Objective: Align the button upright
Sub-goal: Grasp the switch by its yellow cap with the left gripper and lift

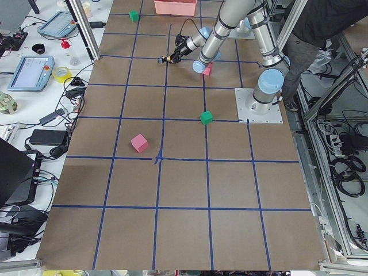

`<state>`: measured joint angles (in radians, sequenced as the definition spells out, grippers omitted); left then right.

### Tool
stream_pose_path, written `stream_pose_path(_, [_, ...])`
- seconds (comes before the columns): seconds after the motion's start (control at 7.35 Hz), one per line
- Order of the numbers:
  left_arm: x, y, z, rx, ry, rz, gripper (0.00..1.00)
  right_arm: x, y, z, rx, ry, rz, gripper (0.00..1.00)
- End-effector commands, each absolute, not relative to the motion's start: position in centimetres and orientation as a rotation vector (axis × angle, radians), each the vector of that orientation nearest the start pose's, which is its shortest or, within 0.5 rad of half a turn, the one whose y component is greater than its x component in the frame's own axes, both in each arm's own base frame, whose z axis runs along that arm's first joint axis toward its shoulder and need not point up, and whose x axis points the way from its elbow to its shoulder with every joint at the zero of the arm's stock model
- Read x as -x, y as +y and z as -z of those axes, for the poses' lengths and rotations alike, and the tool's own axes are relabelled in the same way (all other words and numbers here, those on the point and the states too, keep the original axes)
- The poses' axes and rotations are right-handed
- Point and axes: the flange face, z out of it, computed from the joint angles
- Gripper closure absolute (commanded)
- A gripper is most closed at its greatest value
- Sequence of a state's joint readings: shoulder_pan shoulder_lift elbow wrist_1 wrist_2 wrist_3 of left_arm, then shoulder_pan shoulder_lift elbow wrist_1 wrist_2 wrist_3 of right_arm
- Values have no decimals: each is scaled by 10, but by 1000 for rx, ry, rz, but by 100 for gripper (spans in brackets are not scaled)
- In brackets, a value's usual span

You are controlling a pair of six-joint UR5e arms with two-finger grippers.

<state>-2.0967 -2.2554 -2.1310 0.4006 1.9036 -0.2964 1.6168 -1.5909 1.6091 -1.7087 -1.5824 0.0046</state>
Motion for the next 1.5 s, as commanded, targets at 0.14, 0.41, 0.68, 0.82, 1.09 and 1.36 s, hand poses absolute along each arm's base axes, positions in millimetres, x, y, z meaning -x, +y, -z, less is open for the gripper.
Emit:
stream_pose_path(0.14, [357, -426, -141, -154, 2894, 1215, 100, -155, -489, -491, 64, 3141, 179, 0])
stream_pose_path(0.41, [349, -462, -184, -130, 2930, 1025, 100, -155, -488, -490, 65, 3139, 176, 0])
stream_pose_path(0.68, [335, -485, -229, -98, 3070, 817, 100, -155, -488, -490, 64, 3139, 176, 0])
stream_pose_path(0.82, [327, -496, -248, -45, 3176, 681, 100, -156, -489, -490, 65, 3136, 178, 0])
stream_pose_path(1.09, [326, -517, -281, 355, 3322, 237, 100, -155, -488, -490, 64, 3139, 176, 0])
stream_pose_path(1.36, [335, -537, -280, 786, 3308, -94, 100, -155, -488, -490, 65, 3138, 176, 0])
